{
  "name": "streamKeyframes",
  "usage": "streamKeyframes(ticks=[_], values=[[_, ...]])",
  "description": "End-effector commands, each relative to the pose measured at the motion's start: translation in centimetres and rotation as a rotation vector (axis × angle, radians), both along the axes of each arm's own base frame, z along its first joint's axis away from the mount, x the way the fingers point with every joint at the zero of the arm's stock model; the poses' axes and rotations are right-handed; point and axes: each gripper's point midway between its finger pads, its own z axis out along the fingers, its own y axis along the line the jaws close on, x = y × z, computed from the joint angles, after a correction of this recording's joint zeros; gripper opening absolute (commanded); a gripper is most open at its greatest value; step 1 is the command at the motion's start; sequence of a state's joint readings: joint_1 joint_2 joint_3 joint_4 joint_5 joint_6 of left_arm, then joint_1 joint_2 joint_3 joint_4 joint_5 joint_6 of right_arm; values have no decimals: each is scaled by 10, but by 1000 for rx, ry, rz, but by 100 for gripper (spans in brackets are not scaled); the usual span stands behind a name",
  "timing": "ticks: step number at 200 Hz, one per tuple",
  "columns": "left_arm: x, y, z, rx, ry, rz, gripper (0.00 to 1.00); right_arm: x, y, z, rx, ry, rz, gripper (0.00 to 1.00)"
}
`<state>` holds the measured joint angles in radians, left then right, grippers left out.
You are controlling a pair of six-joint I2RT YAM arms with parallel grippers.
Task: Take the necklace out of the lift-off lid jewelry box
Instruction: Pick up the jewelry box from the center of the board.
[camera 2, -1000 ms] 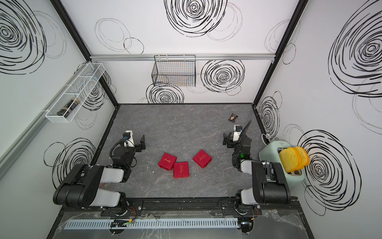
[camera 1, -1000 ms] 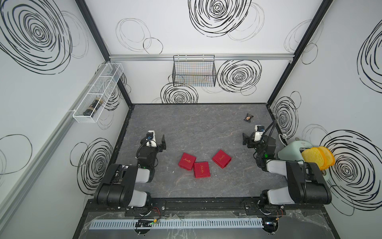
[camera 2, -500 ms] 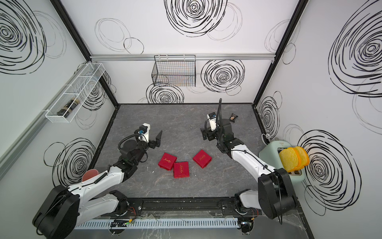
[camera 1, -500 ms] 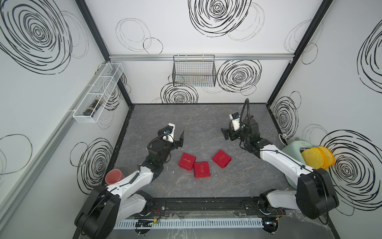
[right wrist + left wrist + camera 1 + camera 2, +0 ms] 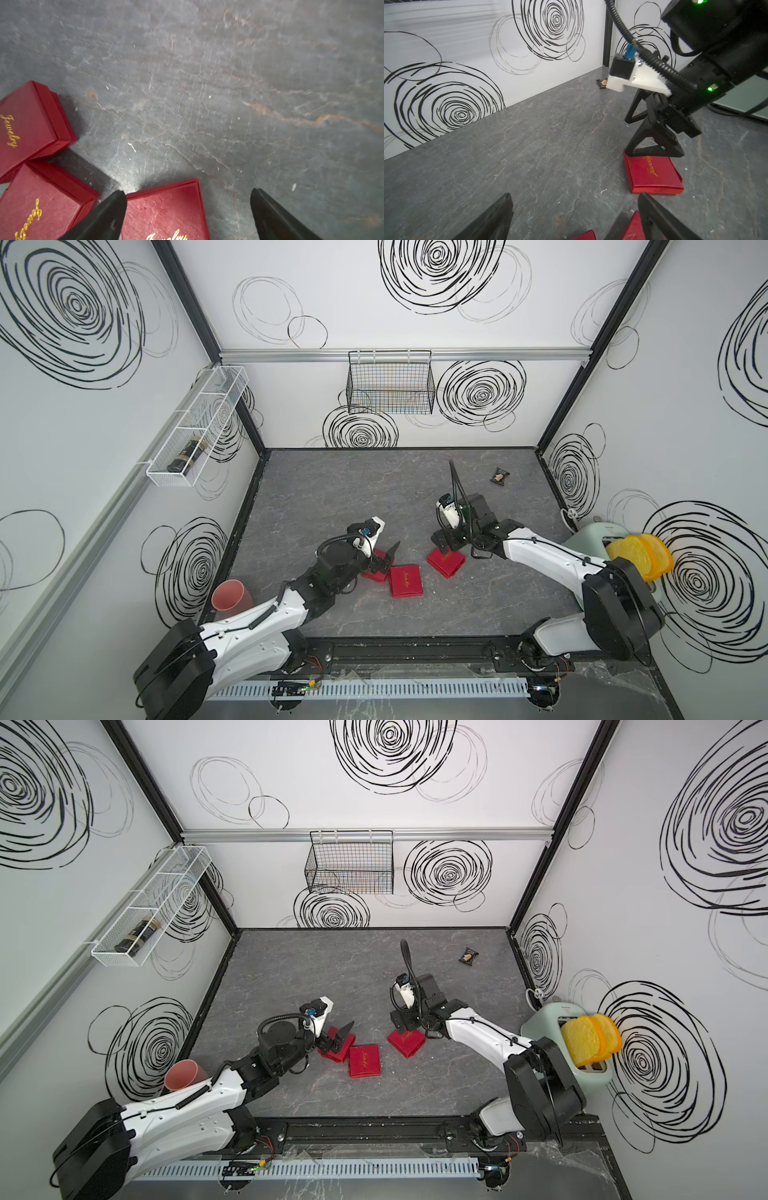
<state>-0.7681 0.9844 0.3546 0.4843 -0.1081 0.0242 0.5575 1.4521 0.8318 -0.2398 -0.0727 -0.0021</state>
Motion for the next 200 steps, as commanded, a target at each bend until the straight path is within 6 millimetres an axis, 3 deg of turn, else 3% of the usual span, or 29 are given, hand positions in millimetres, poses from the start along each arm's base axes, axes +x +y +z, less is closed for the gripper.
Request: streamKeyframes(ticks=[1,78,200], values=[[-10,-2,-6,-14,23,-19,96,-12,-3,-11,-29,68,-12,97],[-24,0,-13,-38,26,-37,96,-38,2,-13,78,129,-15,97],[-25,-2,-11,-38,23,-40,96,-66,4,-37,0,181,-43,97]])
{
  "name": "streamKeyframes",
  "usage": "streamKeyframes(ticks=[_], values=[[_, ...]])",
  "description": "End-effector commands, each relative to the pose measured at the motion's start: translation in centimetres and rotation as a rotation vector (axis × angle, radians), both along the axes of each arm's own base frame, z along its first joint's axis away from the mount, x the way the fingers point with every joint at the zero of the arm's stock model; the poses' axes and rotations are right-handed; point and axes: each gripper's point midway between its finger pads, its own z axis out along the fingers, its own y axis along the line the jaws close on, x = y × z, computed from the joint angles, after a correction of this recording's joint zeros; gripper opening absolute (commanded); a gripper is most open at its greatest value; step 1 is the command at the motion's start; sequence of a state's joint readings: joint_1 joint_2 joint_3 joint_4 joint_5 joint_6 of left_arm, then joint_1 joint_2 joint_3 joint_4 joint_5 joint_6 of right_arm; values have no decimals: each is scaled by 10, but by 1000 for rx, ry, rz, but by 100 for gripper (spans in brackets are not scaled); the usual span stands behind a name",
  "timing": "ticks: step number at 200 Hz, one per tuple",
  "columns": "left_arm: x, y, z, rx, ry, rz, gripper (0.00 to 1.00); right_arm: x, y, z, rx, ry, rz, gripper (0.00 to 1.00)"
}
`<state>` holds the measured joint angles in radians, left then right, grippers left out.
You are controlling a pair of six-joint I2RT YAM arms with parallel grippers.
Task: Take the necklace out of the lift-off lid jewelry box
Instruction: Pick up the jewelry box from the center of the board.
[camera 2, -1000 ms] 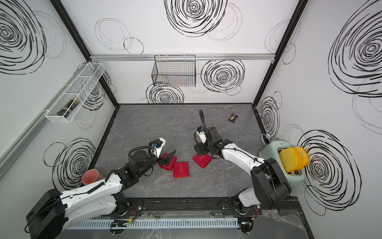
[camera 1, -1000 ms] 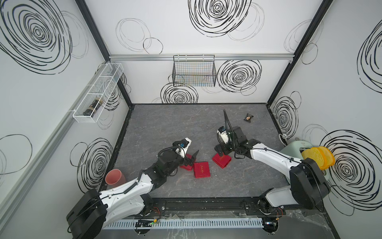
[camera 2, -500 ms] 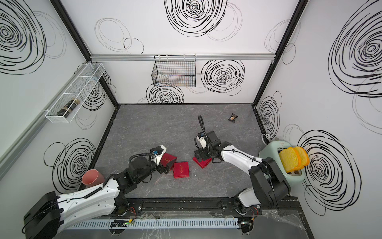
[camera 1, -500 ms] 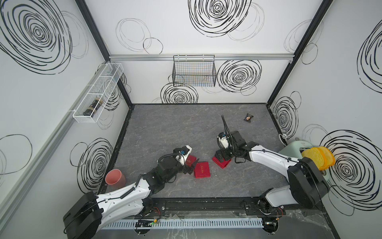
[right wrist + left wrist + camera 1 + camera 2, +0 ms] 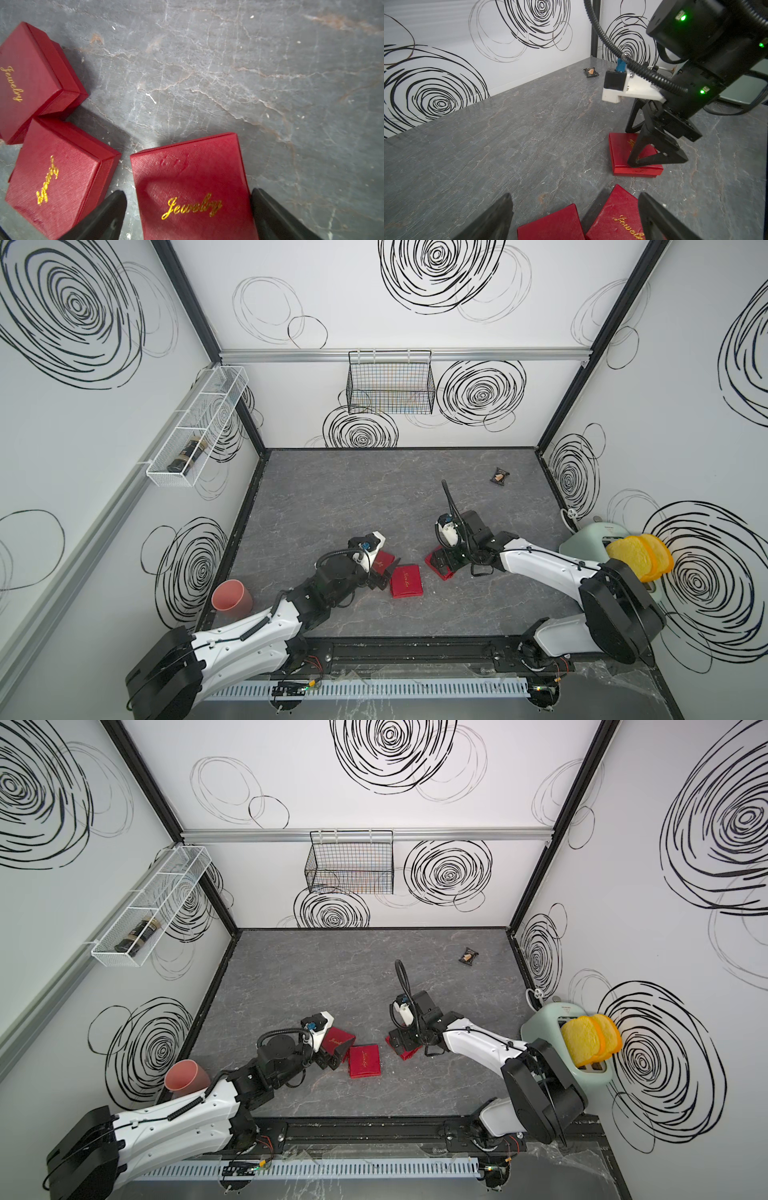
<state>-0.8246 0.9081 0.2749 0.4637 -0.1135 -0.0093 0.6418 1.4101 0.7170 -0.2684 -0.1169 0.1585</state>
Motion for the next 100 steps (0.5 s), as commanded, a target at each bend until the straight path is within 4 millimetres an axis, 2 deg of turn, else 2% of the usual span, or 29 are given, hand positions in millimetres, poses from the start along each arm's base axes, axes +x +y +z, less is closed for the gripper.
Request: streamKeyframes(ticks=[1,36,100], values=[[0,-1,7,-30,-13,5,96,-11,-4,-6,-40,17,-13,97],[1,-2,6,-27,-10,5,96,-17,2,-6,-110,-7,1,97],[1,-2,5,-19,-8,2,96,-11,11,-1,-200,-18,39,97]])
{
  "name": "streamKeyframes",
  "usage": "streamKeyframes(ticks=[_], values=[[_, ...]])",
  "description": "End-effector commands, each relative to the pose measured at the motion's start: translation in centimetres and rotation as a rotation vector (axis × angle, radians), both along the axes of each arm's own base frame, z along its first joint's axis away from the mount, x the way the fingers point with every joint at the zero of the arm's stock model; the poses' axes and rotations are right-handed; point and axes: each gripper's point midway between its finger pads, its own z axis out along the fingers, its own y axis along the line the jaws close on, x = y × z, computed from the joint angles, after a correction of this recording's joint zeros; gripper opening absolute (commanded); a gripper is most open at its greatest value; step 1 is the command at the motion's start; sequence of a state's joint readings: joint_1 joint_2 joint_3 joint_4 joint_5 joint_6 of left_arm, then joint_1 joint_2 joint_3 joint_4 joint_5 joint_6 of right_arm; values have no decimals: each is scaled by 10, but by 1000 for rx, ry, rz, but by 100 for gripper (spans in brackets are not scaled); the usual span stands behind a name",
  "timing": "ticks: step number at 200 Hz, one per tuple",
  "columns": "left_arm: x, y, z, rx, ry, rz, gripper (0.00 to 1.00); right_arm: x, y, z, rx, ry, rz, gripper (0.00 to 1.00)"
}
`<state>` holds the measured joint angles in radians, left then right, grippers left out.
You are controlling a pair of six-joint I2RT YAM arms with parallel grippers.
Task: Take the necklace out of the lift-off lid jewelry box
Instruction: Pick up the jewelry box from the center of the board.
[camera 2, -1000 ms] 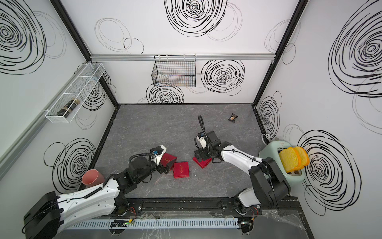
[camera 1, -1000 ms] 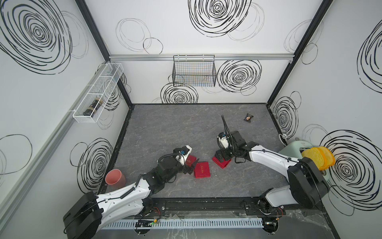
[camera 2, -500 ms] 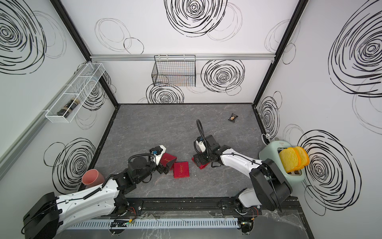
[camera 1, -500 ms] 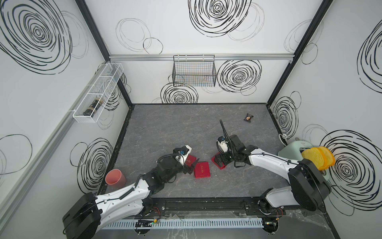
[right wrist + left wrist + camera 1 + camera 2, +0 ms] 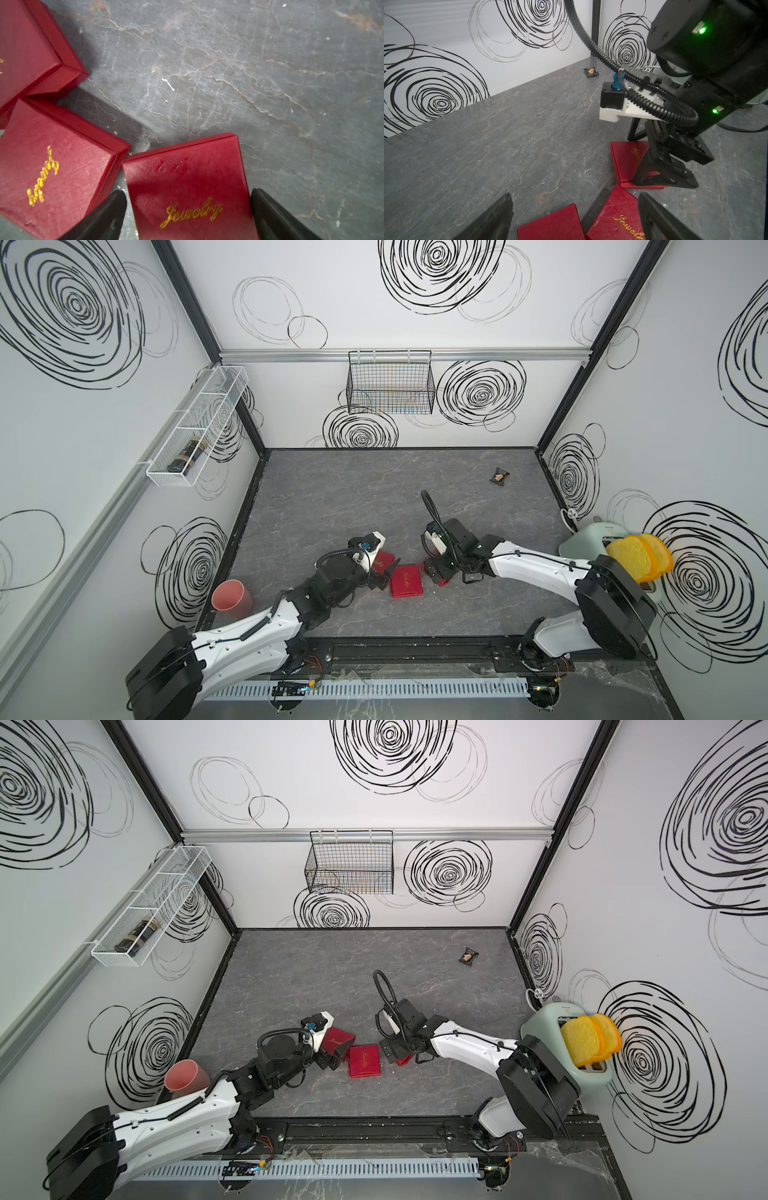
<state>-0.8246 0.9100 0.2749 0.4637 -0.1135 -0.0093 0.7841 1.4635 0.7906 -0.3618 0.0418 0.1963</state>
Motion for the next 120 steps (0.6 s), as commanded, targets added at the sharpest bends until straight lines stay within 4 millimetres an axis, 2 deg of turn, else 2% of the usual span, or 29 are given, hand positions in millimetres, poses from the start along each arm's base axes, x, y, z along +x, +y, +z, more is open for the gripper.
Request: streamKeyframes(ticks=[1,75,120], values=[[1,-2,5,-21,-9,2,96,2,-3,2,-59,4,5,97],[-2,-7,4,-13,-3,-27,96,6,4,14,-105,-19,137,97],[-3,-10,3,-9,0,-47,96,-7,9,19,-89,-11,282,97]])
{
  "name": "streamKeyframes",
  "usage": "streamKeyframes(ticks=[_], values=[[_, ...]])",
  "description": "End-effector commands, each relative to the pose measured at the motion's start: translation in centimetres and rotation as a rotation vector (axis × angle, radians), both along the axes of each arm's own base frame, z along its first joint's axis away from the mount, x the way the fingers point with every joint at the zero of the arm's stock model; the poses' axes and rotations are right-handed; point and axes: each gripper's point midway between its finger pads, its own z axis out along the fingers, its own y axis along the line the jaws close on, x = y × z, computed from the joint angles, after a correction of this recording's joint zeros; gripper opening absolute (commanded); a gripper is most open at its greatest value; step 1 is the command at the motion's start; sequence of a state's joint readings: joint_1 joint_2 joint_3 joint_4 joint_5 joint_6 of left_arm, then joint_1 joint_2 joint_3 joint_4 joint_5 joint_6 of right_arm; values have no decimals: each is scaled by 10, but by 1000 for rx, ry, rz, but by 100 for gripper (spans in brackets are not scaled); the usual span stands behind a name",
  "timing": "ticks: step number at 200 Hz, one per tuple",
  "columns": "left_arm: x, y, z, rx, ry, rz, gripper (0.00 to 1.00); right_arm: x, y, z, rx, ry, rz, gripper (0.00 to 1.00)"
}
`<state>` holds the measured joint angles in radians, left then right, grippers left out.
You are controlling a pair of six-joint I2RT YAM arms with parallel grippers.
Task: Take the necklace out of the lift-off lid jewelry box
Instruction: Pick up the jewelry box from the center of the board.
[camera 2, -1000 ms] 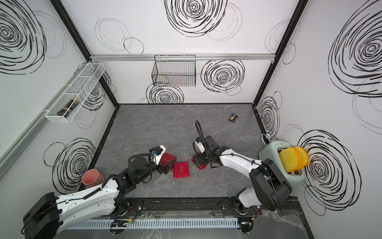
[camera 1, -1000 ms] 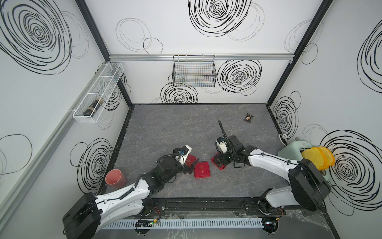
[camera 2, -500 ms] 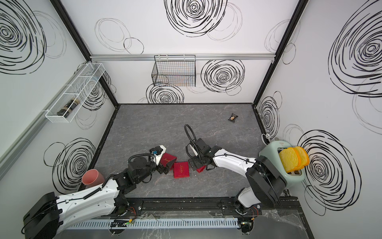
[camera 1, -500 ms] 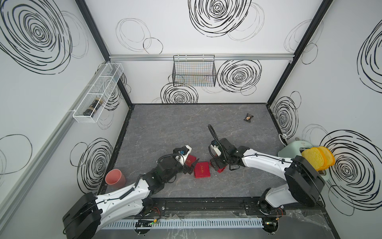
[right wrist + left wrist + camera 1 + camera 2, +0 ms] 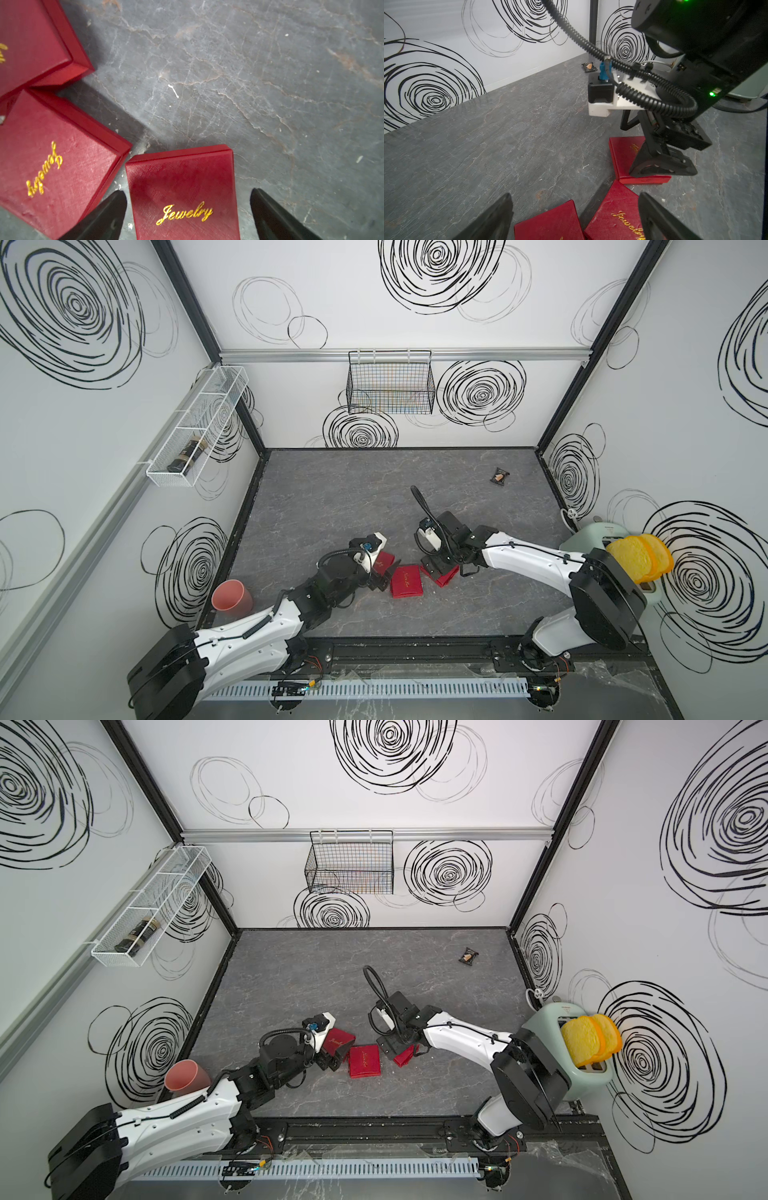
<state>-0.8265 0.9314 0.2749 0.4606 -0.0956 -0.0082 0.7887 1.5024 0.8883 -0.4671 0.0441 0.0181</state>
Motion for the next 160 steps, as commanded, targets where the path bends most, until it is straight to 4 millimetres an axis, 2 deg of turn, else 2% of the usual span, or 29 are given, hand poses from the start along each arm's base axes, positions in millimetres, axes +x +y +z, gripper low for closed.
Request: streamKeyframes(ticks=[1,18,59,160], values=[[-1,-7,10,-24,-19,-27,96,-11,4,9,1,11,119,97],[-2,-7,11,-23,-20,-29,96,-17,4,7,-3,30,160,97],[-2,-8,10,-17,-22,-32,96,-14,-8,-8,-72,39,153,97],[-3,-11,7,-2,-18,-45,96,-10,-12,-15,-81,61,139,97]])
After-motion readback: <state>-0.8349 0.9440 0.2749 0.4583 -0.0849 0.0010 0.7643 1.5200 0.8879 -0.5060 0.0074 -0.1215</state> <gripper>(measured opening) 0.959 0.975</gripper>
